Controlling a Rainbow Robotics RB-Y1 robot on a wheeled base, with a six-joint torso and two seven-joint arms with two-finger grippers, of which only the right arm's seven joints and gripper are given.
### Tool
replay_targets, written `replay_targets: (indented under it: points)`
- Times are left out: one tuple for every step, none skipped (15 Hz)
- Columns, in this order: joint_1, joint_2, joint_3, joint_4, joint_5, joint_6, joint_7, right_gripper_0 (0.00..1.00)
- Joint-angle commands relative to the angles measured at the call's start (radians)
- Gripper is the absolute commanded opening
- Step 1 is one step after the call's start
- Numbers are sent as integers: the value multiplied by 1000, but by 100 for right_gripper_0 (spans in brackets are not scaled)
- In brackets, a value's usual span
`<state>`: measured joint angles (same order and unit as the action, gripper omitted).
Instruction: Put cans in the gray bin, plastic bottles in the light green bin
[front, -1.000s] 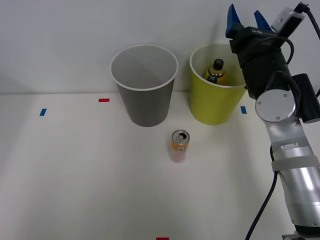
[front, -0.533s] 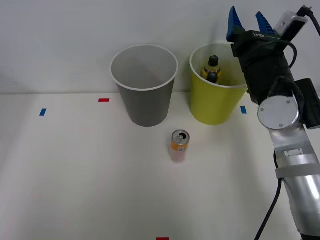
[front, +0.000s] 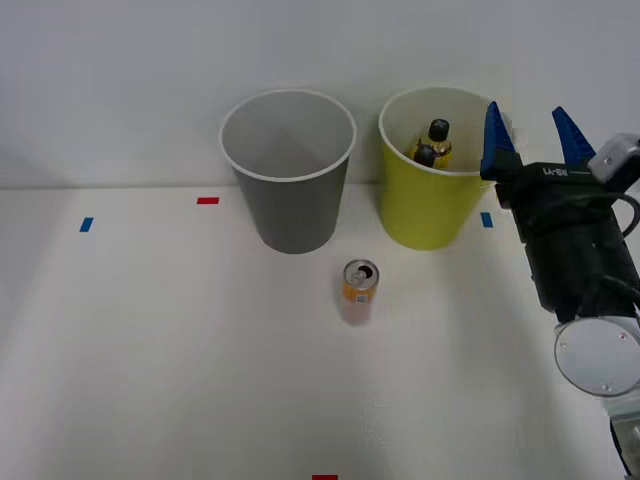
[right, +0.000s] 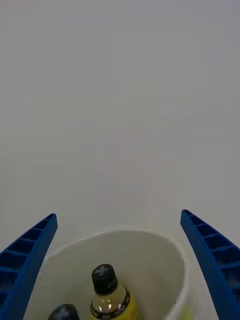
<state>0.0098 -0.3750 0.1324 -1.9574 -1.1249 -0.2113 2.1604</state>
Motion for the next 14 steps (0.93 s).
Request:
replay_targets:
  points:
    - [176,-35,35,-118,8,-62,-2,84]
    - [225,-42,49,-138,13,-88,-1,84]
    - [274,-55,64,-150,33,-117,1,84]
    - [331,-65,79,-160,74,-154,-2,84]
    - [374,-70,98,-160,112,-188,-2,84]
    - [414,-71,115,-160,134,-215,1,84]
    - [443,-70,122,-160,146,-226,1,84]
    - [484,-67,125,-160,189,-235,-1,84]
    - [513,-67,125,-160,206,-234,2,84]
    - [542,-70,125,-160,221,-235,-1,84]
    - [568,-73,124,-160,240,-235,-2,84]
    - [584,-79,125,-160,249,-235,2,84]
    - [593,-81,124,-160,258,-234,4,84]
    - [605,-75,122,-160,284,-234,4,84]
